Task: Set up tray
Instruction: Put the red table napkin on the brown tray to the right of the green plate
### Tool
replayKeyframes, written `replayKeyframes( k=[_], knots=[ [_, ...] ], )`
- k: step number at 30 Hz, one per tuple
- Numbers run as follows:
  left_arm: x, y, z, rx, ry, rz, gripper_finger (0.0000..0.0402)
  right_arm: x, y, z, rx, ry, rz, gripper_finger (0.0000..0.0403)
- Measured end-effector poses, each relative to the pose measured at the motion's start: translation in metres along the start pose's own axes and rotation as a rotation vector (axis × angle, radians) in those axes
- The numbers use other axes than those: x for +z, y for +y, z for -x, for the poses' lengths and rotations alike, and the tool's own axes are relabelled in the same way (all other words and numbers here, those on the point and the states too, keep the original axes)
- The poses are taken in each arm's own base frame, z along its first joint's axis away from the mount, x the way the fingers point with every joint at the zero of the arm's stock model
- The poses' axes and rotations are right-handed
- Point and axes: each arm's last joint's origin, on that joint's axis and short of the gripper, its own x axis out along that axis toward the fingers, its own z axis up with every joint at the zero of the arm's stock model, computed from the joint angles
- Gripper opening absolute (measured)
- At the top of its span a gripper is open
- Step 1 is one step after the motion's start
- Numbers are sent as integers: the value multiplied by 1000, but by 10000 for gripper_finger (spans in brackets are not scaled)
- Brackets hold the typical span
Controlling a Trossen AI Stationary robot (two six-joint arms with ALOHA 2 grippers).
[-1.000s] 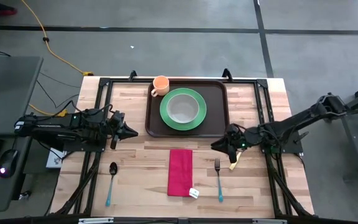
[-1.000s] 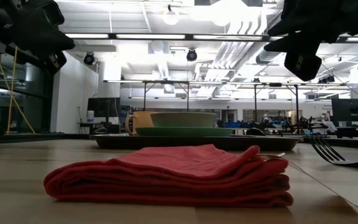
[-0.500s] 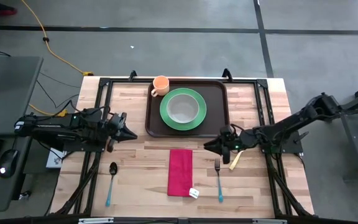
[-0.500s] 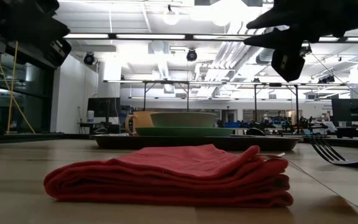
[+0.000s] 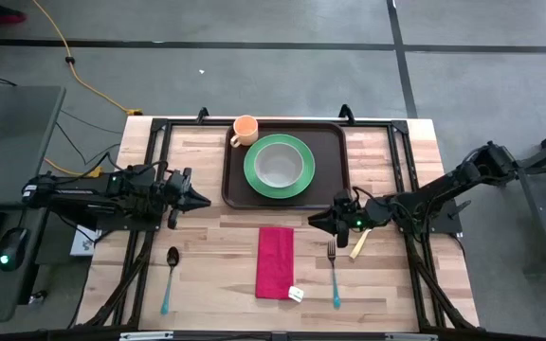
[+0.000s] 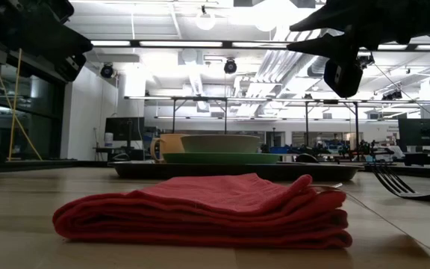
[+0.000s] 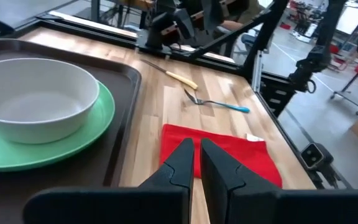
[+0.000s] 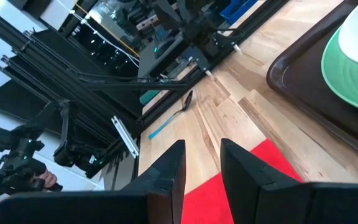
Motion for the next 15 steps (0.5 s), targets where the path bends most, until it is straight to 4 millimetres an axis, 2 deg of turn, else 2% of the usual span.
replayKeyframes(
  k=[10,15],
  knots=[
    [-1,1,2,27,-1,7,56,4,6,-3,-1,10,-24,78],
    [1,0,9,28,-42,-18,56,7,11,-7,-58,60,-14,78]
  ],
)
